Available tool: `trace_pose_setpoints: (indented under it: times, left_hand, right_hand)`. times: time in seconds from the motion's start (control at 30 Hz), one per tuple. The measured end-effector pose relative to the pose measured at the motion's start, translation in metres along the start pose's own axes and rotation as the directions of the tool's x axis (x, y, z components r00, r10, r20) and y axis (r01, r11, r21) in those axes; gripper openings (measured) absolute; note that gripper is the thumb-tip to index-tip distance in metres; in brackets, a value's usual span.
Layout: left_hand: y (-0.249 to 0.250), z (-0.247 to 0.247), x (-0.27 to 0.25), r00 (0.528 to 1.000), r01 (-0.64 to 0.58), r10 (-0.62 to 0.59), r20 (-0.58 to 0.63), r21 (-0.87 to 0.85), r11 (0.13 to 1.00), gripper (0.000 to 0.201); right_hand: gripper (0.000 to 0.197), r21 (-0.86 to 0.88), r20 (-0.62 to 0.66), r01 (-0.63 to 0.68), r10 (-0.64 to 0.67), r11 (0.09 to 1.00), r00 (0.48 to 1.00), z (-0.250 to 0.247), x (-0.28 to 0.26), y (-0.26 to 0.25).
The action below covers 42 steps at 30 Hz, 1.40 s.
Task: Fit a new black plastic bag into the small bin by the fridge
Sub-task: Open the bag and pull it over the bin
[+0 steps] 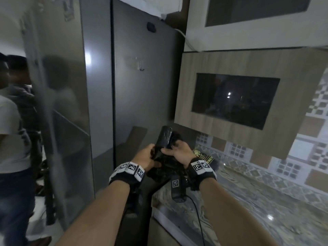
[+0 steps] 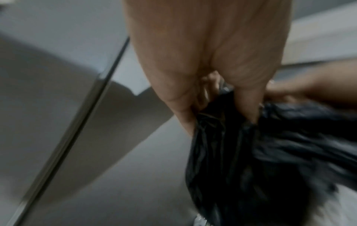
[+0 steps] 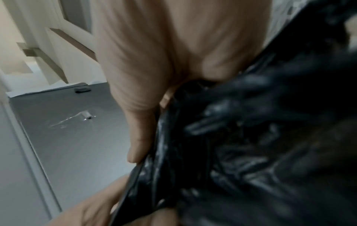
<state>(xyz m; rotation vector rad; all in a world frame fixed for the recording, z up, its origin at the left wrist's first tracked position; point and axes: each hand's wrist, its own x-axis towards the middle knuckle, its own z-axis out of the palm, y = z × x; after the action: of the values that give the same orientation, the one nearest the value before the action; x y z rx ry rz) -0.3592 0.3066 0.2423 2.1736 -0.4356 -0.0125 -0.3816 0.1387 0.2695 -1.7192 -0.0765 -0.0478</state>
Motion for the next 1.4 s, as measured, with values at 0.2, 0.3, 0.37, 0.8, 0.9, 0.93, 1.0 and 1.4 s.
trace_pose_setpoints:
  times: [0.2, 0.3, 0.37, 0.8, 0.9, 0.93, 1.0, 1.4]
  left_hand:
    - [-0.022, -0.023, -0.023, 0.975, 0.175, -0.203, -0.085, -0.261, 0.949, 0.035]
    - [-0.033, -0.023, -0.031, 0.930, 0.255, -0.308, -0.203, -0.250, 0.934, 0.051]
    - [-0.033, -0.016, -0.035, 0.914, 0.308, -0.327, -0.242, -0.111, 0.945, 0.063]
    - [0.001, 0.039, -0.049, 0.938, 0.346, -0.339, 0.068, -0.172, 0.923, 0.067]
    - [-0.004, 0.036, -0.047, 0.936, 0.349, -0.342, -0.085, 0.080, 0.934, 0.027]
    - [-0.006, 0.031, -0.049, 0.931, 0.355, -0.338, -0.134, 0.125, 0.927, 0.022]
    - [-0.005, 0.022, -0.053, 0.936, 0.320, -0.296, -0.191, 0.109, 0.941, 0.019]
    - [0.008, 0.023, -0.062, 0.912, 0.176, -0.175, -0.372, -0.031, 0.984, 0.036]
  right_hand:
    - [0.024, -0.158, -0.071, -0.031, 0.020, 0.987, 0.997, -0.058, -0.011, 0.010]
    - [0.037, -0.211, -0.149, -0.109, 0.078, 0.971, 0.986, -0.069, -0.016, 0.014]
    - [0.036, -0.256, -0.127, -0.170, 0.141, 0.952, 0.982, -0.068, -0.024, 0.013]
    - [0.009, -0.418, 0.171, -0.016, 0.096, 0.908, 0.981, -0.044, -0.035, -0.003]
    - [0.043, -0.614, 0.256, 0.025, 0.168, 0.789, 0.952, -0.051, -0.039, -0.008]
    - [0.040, -0.698, 0.268, 0.055, 0.189, 0.714, 0.945, -0.054, -0.040, -0.008]
    - [0.020, -0.827, 0.230, 0.086, 0.195, 0.556, 0.953, -0.058, -0.040, -0.009]
    - [0.015, -0.884, 0.133, 0.104, 0.032, 0.457, 0.991, -0.071, -0.026, -0.026]
